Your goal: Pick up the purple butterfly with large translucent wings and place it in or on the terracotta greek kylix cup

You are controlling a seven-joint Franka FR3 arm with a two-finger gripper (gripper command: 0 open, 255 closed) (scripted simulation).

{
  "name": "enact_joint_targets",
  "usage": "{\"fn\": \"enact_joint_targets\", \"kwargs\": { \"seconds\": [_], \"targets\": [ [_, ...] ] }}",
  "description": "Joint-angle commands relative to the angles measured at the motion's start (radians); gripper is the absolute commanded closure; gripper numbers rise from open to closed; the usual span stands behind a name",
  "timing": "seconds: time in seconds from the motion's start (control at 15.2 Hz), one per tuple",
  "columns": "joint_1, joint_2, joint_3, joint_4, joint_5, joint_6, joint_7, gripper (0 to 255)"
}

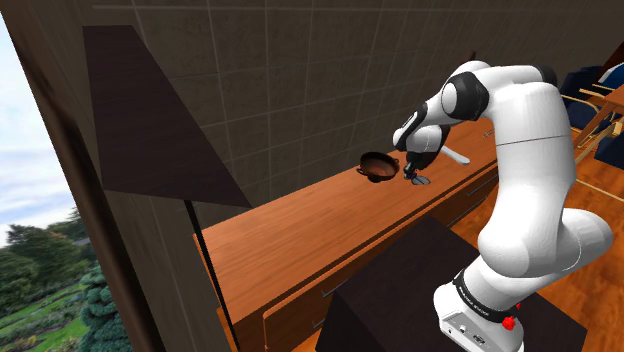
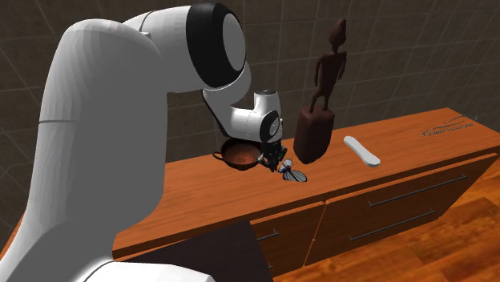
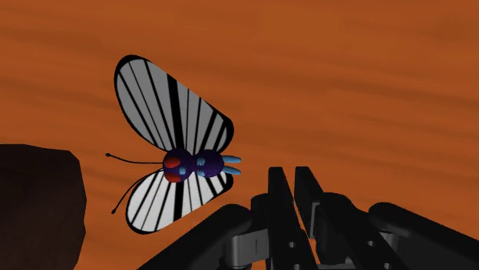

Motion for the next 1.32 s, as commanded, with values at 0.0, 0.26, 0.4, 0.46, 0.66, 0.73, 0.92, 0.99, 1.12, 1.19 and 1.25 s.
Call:
{"fn": "enact_joint_targets", "kwargs": {
  "seconds": [0.0, 0.26, 0.4, 0.46, 0.66, 0.73, 0.92, 0.99, 1.12, 1.19, 1.25],
  "targets": [
    [0.000, 0.000, 0.000, 0.000, 0.000, 0.000, 0.000, 255],
    [0.000, 0.000, 0.000, 0.000, 0.000, 0.000, 0.000, 255],
    [0.000, 0.000, 0.000, 0.000, 0.000, 0.000, 0.000, 0],
    [-0.016, -0.005, 0.006, -0.042, -0.002, 0.115, -0.042, 0],
    [-0.122, 0.004, 0.074, -0.126, -0.005, 0.453, -0.188, 0],
    [-0.144, 0.007, 0.090, -0.132, -0.011, 0.494, -0.206, 0],
    [-0.162, 0.052, 0.103, -0.092, -0.013, 0.502, -0.205, 0],
    [-0.167, 0.068, 0.107, -0.079, -0.013, 0.504, -0.205, 0],
    [-0.178, 0.099, 0.114, -0.051, -0.013, 0.508, -0.205, 0],
    [-0.185, 0.123, 0.119, -0.028, -0.013, 0.511, -0.205, 0],
    [-0.185, 0.123, 0.119, -0.028, -0.013, 0.511, -0.205, 0]
  ]
}}
